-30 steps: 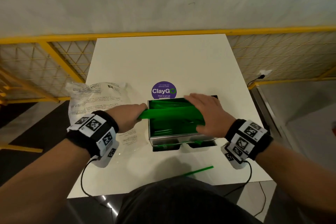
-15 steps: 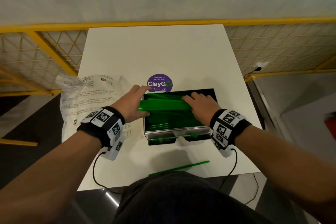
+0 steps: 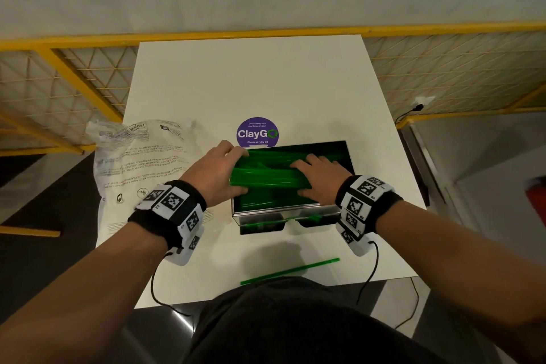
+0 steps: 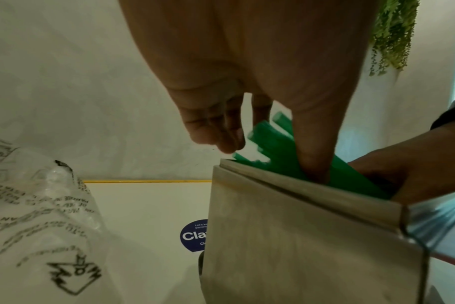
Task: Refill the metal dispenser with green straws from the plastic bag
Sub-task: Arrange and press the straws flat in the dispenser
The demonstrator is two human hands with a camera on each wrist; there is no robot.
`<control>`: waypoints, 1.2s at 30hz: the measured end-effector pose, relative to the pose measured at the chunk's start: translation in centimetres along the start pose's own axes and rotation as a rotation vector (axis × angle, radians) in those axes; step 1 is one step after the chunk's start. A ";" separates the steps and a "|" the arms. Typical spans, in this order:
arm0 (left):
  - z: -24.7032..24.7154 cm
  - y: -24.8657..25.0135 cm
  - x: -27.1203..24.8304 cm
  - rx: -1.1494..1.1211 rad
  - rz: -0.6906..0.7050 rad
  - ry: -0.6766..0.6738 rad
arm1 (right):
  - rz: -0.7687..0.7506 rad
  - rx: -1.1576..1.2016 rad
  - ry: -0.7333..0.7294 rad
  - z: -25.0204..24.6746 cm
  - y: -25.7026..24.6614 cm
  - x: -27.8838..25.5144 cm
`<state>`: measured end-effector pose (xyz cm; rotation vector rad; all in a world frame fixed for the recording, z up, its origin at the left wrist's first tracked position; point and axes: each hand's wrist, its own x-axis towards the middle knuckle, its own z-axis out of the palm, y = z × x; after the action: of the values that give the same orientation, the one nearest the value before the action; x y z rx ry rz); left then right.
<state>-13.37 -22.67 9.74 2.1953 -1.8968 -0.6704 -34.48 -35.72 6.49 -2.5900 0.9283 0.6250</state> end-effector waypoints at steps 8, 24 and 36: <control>1.0 0.5 0.0 0.094 0.203 0.102 | -0.069 0.086 0.049 0.0 0.9 -0.7; 1.5 -1.3 -1.6 0.048 -0.036 0.093 | 0.007 0.195 0.130 0.0 0.4 -1.3; 1.8 0.6 0.2 0.196 0.075 0.011 | 0.025 -0.003 0.034 -0.8 -1.5 -0.2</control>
<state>-14.67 -22.68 8.37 2.2192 -2.1086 -0.4772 -33.42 -34.84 7.50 -2.6028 0.9719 0.5907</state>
